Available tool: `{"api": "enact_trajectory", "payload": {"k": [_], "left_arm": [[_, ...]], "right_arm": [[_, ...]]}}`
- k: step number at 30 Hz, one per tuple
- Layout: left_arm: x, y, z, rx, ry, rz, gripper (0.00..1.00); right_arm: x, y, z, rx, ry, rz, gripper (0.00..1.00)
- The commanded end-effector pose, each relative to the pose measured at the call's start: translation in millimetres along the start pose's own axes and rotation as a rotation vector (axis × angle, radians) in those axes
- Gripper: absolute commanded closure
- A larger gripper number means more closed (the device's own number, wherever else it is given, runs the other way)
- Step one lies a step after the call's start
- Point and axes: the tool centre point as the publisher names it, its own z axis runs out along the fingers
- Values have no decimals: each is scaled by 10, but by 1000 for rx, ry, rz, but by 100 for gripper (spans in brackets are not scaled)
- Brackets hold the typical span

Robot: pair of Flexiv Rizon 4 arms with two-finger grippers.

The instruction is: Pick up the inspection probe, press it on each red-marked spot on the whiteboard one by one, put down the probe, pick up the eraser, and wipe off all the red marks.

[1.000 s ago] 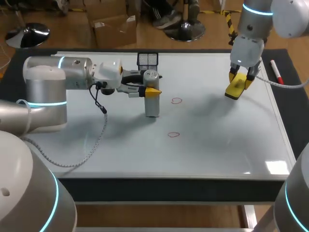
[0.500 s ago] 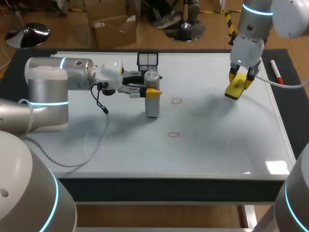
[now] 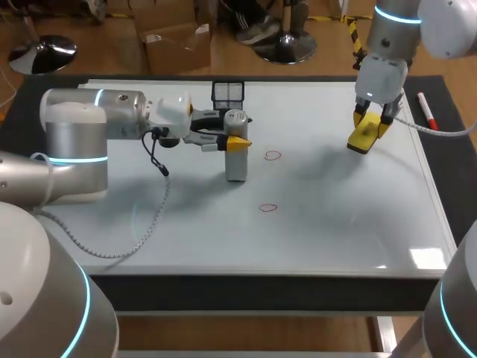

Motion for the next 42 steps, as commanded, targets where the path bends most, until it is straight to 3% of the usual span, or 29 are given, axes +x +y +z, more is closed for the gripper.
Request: {"api": "enact_trajectory", "payload": {"k": [1,23,31,42], "left_arm": [[-6,-3,13,-3,-1,0,100],[6,-16,17,-11,-8,5,100],[137,-189,-88,-6,-56,24,100],[359,-366,-484,8,-193,20,100]], "right_arm": [[3,-5,-10,2,3,-1,100],[3,-5,-10,2,3,-1,100],[3,-5,-10,2,3,-1,100],[3,-5,-10,2,3,-1,100]]}}
